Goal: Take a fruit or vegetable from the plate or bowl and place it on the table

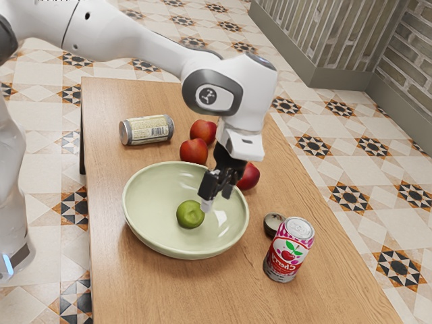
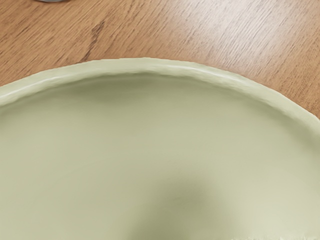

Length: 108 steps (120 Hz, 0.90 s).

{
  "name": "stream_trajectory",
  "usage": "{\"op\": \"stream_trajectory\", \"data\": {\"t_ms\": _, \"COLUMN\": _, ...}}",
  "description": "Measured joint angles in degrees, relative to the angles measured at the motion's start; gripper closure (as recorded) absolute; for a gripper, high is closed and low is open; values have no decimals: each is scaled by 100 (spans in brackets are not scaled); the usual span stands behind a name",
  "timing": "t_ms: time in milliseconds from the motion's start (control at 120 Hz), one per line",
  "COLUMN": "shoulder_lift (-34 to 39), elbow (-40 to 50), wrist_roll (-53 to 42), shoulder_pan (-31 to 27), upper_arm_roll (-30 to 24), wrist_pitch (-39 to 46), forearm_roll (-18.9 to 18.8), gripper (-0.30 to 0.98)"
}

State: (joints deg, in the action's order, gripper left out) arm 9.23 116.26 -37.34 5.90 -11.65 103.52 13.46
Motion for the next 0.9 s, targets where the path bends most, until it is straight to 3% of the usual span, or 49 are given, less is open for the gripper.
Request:
{"op": "stream_trajectory", "data": {"t_ms": 433, "shoulder_lift": 465, "elbow": 654, "wrist_roll": -295, "shoulder_pan": -13, "upper_arm_roll": -101, "wrist_pitch": 0, "forearm_roll": -77, "gripper": 0}}
{"op": "stream_trajectory", "data": {"t_ms": 900, "shoulder_lift": 486, "elbow": 699, "wrist_roll": -378, "shoulder_pan": -19, "upper_arm_roll": -99, "wrist_pitch": -353, "forearm_roll": -359, "gripper": 0}}
